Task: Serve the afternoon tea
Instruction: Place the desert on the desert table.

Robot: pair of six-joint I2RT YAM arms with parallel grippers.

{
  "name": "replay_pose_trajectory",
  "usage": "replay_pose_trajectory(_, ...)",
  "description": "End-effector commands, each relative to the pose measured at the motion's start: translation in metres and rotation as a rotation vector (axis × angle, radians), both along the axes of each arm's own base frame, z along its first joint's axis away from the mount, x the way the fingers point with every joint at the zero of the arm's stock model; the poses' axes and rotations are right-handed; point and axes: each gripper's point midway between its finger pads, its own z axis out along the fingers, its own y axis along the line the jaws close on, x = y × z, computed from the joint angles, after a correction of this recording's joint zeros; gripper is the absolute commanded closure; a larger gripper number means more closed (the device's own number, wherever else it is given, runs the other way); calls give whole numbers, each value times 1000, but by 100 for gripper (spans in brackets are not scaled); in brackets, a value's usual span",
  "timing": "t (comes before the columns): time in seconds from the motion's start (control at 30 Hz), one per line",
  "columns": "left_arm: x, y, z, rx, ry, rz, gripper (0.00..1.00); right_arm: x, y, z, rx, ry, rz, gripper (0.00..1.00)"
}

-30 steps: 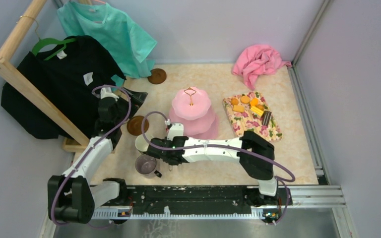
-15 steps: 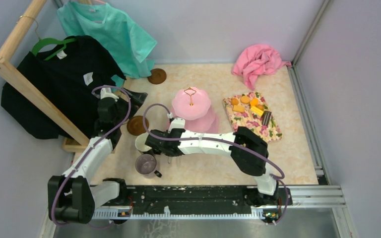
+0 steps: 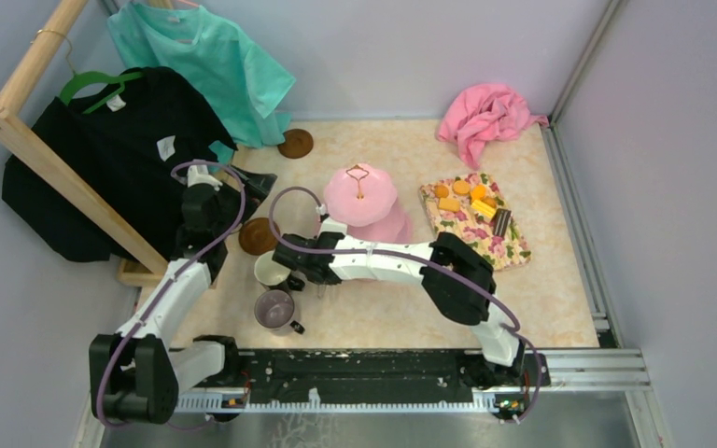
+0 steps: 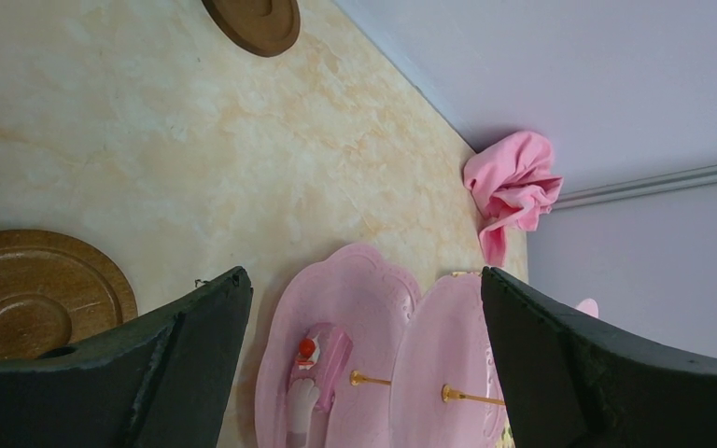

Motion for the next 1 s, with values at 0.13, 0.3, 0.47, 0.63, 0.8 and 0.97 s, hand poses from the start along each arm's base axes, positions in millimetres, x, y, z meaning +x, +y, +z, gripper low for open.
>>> replay_pose_trajectory(0.13,-2,2,0,12,-14,-7,3,19,4,17,16,-49,-18,93)
replay_pose_trajectory(0.3,-2,1,1,11,-16,-11,3,19,7,16,25,-45,-2,78)
replay_pose_trajectory(0.47,-2,2,1,13,-17,-6,3,18,8,16,34,-43,9,69)
replay_pose_trajectory(0.63,-2,3,1,14,-17,-6,4,16,9,14,41,-35,16,64)
replay_pose_trajectory(0.8,-2,2,1,15,-17,-7,4,14,7,13,40,-34,20,64)
replay_pose_trajectory(0.97,-2,2,1,14,-14,-8,4,12,6,14,37,-40,24,63)
